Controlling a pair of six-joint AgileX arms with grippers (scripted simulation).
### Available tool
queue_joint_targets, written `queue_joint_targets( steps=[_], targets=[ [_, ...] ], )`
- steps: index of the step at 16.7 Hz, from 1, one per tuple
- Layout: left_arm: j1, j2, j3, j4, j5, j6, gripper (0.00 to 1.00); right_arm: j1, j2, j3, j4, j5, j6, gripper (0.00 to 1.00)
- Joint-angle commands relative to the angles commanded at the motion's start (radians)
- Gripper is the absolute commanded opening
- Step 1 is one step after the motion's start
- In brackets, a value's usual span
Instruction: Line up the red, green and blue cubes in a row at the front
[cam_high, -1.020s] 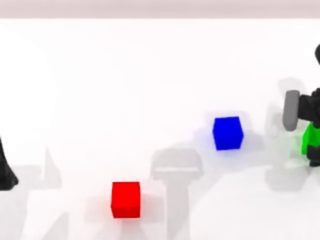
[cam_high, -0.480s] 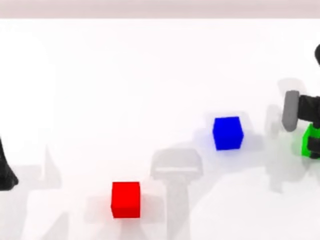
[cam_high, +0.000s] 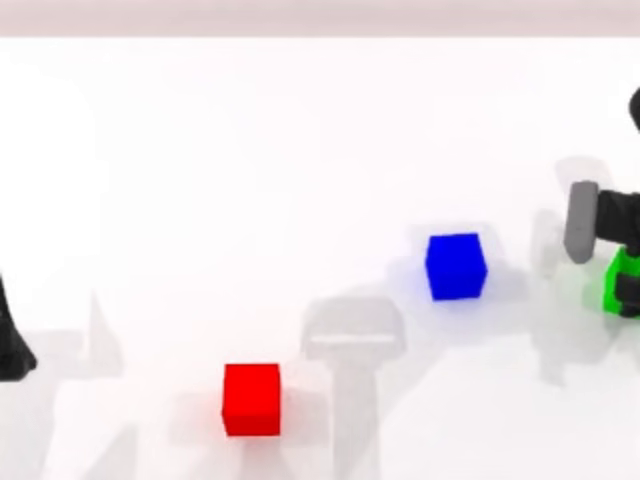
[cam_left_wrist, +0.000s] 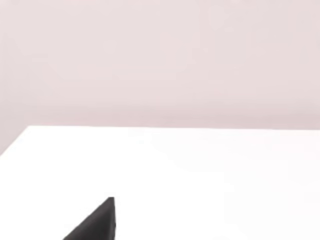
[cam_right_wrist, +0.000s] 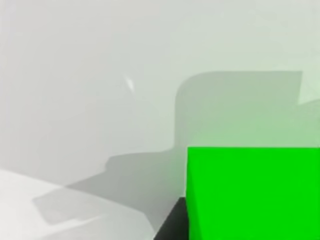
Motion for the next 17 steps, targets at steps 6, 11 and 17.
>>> queue_joint_targets(
  steps=[6, 11, 17],
  targets=[
    [0.0, 0.0, 0.0, 0.0, 0.0, 0.0, 1.0, -0.002, -0.021, 0.03, -0.047, 0.001, 0.002, 0.0],
    [0.0, 0.0, 0.0, 0.0, 0.0, 0.0, 1.0, 0.006, -0.089, 0.134, -0.233, 0.0, -0.002, 0.0],
    [0.0, 0.0, 0.0, 0.0, 0.0, 0.0, 1.0, 0.005, -0.103, 0.154, -0.261, 0.0, 0.003, 0.0]
  ],
)
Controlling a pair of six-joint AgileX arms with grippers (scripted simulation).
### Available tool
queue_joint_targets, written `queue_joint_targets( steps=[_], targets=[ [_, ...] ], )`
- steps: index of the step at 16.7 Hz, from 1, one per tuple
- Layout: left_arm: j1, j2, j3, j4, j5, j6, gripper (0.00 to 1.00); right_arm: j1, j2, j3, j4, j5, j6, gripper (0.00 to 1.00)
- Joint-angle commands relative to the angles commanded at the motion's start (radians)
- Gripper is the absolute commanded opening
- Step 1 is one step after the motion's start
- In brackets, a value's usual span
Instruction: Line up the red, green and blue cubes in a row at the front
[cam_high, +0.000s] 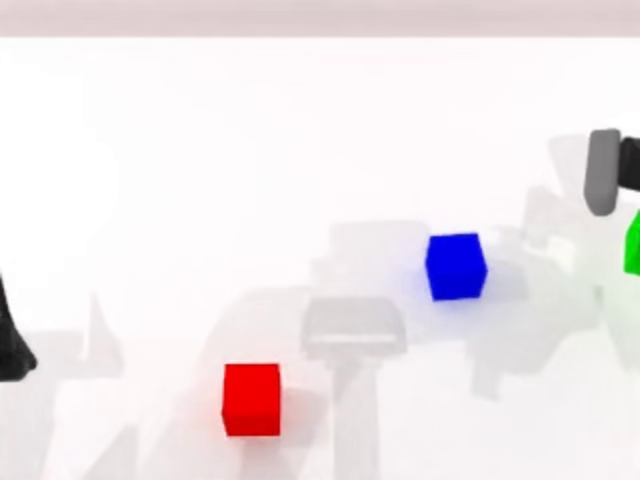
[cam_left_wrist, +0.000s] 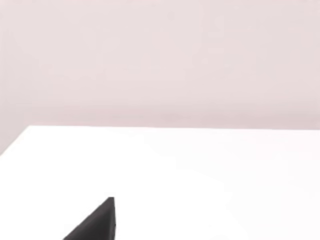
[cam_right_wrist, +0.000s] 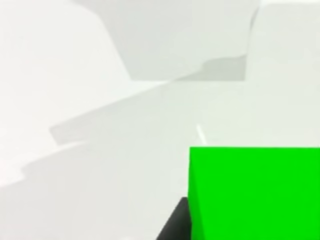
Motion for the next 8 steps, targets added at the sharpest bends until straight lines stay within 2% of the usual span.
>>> queue_joint_targets(
  steps=[2, 4, 8],
  targets=[
    [0.0, 0.0, 0.0, 0.0, 0.0, 0.0, 1.0, 0.035, 0.009, 0.014, -0.008, 0.0, 0.021, 0.0],
    [0.0, 0.0, 0.0, 0.0, 0.0, 0.0, 1.0, 0.111, 0.021, 0.037, -0.022, 0.0, 0.069, 0.0],
    [0.0, 0.0, 0.0, 0.0, 0.0, 0.0, 1.0, 0.369, 0.044, 0.088, -0.057, -0.002, 0.222, 0.0]
  ],
)
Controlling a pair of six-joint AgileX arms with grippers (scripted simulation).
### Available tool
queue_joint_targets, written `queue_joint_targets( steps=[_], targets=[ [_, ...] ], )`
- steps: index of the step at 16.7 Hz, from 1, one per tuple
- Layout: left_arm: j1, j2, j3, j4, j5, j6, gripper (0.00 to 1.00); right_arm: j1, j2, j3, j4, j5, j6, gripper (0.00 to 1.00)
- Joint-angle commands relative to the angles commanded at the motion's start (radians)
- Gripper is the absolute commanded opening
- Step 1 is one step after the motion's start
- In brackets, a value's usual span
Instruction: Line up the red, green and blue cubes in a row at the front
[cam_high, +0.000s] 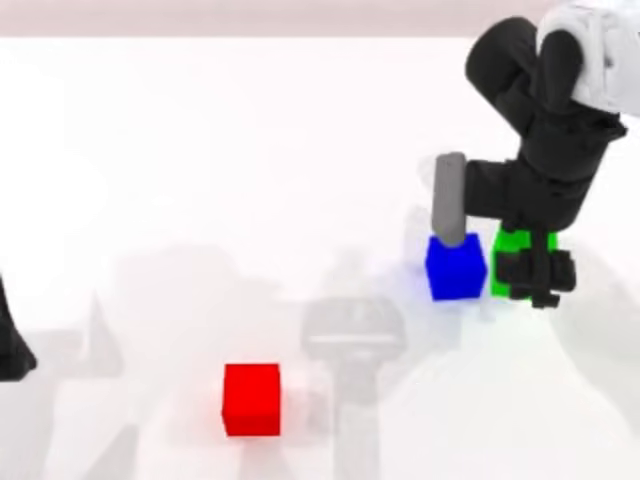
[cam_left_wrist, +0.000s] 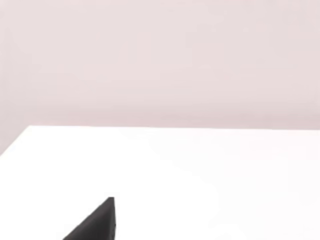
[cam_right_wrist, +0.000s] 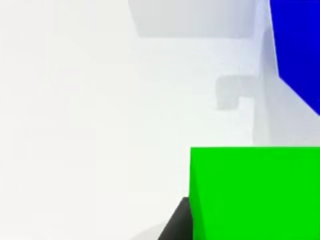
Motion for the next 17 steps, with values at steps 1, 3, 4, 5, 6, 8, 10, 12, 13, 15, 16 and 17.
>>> queue_joint_targets(
  steps=[1, 3, 4, 5, 6, 8, 10, 12, 13, 15, 16, 17],
  targets=[
    [0.0, 0.0, 0.0, 0.0, 0.0, 0.0, 1.0, 0.079, 0.006, 0.013, -0.01, -0.001, 0.043, 0.0],
    [0.0, 0.0, 0.0, 0.0, 0.0, 0.0, 1.0, 0.232, 0.016, 0.038, -0.028, -0.003, 0.128, 0.0],
    [0.0, 0.0, 0.0, 0.0, 0.0, 0.0, 1.0, 0.296, 0.019, 0.049, -0.035, -0.004, 0.169, 0.0],
    [0.0, 0.0, 0.0, 0.0, 0.0, 0.0, 1.0, 0.35, 0.019, 0.058, -0.04, -0.004, 0.206, 0.0],
    [0.0, 0.0, 0.0, 0.0, 0.0, 0.0, 1.0, 0.394, 0.018, 0.066, -0.044, -0.003, 0.24, 0.0],
    [0.0, 0.0, 0.0, 0.0, 0.0, 0.0, 1.0, 0.448, 0.013, 0.075, -0.046, -0.002, 0.286, 0.0],
    [0.0, 0.0, 0.0, 0.0, 0.0, 0.0, 1.0, 0.461, 0.011, 0.077, -0.046, -0.002, 0.298, 0.0],
    [0.0, 0.0, 0.0, 0.0, 0.0, 0.0, 1.0, 0.461, 0.011, 0.077, -0.046, -0.002, 0.298, 0.0],
    [0.0, 0.0, 0.0, 0.0, 0.0, 0.0, 1.0, 0.458, 0.012, 0.074, -0.045, -0.003, 0.298, 0.0],
    [0.0, 0.0, 0.0, 0.0, 0.0, 0.0, 1.0, 0.457, 0.016, 0.062, -0.028, -0.002, 0.299, 0.0],
    [0.0, 0.0, 0.0, 0.0, 0.0, 0.0, 1.0, 0.457, 0.021, 0.046, -0.006, -0.002, 0.3, 0.0],
    [0.0, 0.0, 0.0, 0.0, 0.0, 0.0, 1.0, 0.456, 0.028, 0.025, 0.023, -0.002, 0.301, 0.0]
  ],
)
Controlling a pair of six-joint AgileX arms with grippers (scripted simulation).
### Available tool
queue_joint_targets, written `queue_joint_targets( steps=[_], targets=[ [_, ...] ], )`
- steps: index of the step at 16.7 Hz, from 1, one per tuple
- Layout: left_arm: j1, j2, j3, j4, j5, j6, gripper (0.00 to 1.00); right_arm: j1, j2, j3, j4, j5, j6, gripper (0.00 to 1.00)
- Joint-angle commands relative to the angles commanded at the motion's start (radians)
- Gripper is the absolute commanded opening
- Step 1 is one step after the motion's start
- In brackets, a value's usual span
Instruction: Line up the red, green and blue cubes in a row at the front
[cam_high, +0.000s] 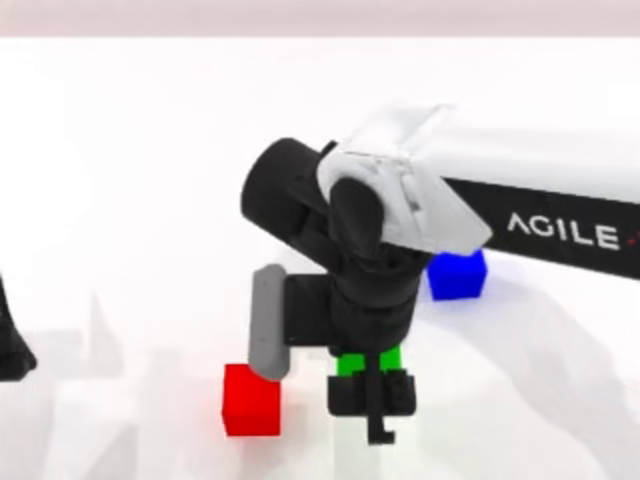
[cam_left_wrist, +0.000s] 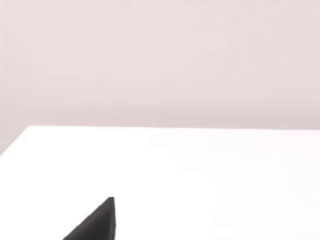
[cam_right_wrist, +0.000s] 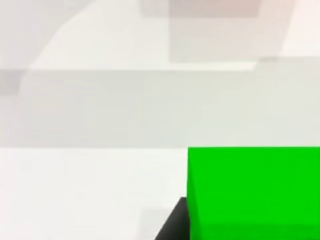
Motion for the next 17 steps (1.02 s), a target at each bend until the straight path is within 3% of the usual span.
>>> queue_joint_targets(
  steps=[5, 10, 17],
  targets=[
    [0.0, 0.0, 0.0, 0.0, 0.0, 0.0, 1.0, 0.005, 0.047, -0.114, 0.163, -0.001, -0.001, 0.0],
    [0.0, 0.0, 0.0, 0.0, 0.0, 0.0, 1.0, 0.006, 0.054, -0.133, 0.188, 0.0, -0.001, 0.0],
    [0.0, 0.0, 0.0, 0.0, 0.0, 0.0, 1.0, 0.006, 0.054, -0.133, 0.188, 0.0, -0.001, 0.53]
  ],
)
